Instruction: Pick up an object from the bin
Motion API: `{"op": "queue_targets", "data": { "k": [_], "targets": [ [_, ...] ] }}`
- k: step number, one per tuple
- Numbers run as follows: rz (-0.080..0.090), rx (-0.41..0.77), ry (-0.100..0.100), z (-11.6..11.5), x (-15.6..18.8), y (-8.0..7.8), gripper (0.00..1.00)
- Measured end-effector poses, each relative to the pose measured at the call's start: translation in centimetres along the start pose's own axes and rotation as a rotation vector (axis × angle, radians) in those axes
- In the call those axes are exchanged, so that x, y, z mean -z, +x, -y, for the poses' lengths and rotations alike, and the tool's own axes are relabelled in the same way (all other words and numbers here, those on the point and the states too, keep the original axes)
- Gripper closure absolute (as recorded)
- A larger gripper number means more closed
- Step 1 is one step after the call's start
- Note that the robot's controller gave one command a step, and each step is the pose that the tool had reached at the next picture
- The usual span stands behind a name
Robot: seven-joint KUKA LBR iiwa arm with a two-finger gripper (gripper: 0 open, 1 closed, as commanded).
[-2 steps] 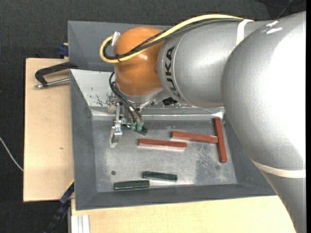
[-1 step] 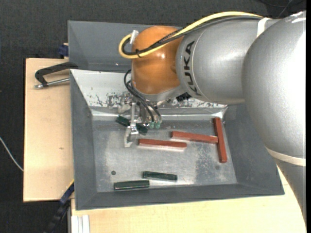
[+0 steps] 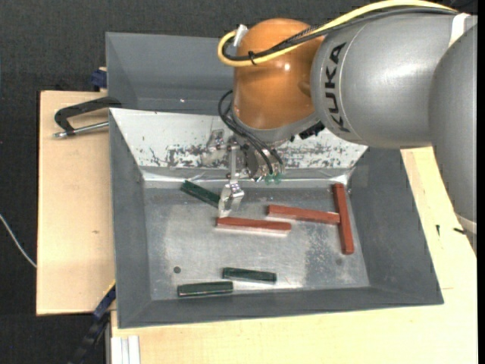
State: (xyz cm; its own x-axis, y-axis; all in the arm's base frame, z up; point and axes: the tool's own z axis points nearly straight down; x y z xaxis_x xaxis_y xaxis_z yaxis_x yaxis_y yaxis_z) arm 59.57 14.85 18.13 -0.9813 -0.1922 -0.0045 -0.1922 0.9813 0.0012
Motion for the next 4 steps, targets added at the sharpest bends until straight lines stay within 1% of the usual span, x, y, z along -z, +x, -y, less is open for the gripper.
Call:
{"op": "queue_targets", "data": {
  "k": [1,2,3,4],
  "targets": [
    [0.007,0.072,0.001,0.4,-3.9,0.1,0.0],
    [-0.005,-0.01,-0.001,1.9,-8.1,2.0,0.0],
    [-0.001,0.197,-0.006,6.3,-10.2,0.3,1.0],
    [0.0,0.197,-0.006,6.4,-10.2,0.3,1.0]
  ]
}}
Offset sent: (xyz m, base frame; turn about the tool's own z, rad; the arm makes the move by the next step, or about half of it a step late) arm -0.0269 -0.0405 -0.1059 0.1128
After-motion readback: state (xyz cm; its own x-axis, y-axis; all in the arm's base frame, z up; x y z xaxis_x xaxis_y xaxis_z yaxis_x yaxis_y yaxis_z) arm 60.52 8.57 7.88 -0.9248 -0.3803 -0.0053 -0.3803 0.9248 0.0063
